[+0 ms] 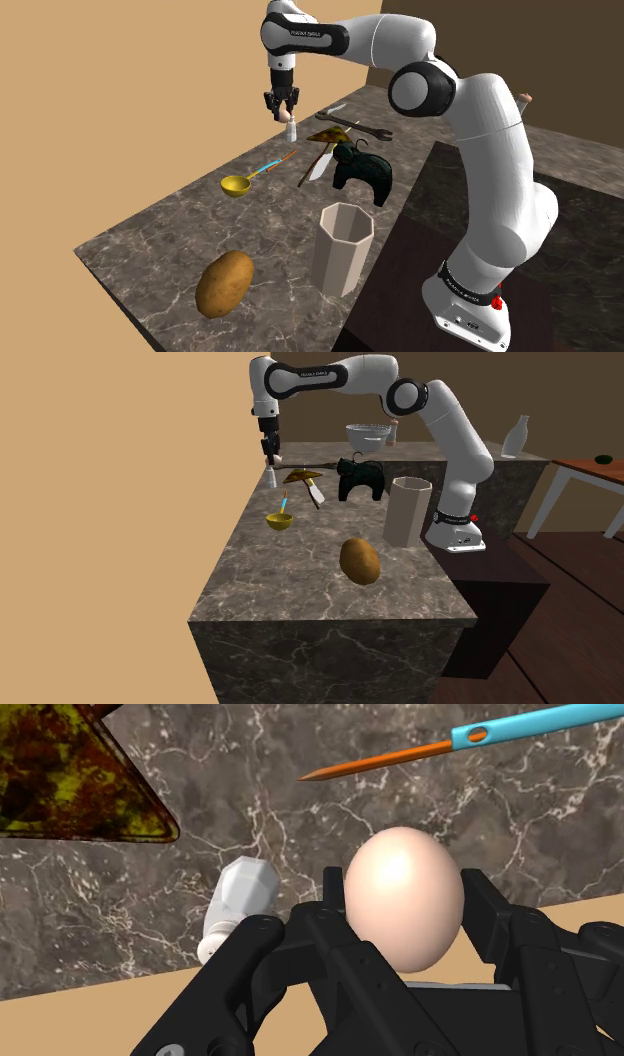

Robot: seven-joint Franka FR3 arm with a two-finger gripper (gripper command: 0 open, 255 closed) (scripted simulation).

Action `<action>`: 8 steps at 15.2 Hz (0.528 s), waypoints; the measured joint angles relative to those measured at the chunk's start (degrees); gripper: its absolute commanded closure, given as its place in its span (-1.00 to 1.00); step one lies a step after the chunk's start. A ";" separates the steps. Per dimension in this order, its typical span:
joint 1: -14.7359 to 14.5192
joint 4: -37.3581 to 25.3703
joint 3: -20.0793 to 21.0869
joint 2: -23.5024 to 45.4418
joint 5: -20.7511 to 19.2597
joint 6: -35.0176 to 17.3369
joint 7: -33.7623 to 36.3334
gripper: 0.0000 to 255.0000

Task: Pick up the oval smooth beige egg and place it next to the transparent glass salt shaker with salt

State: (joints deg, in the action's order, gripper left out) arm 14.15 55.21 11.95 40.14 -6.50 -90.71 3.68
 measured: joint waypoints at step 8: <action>0.72 8.37 0.04 -1.25 0.08 -7.07 0.27 1.00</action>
State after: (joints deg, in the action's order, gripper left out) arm 14.86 63.58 11.99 38.89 -6.42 -97.79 3.94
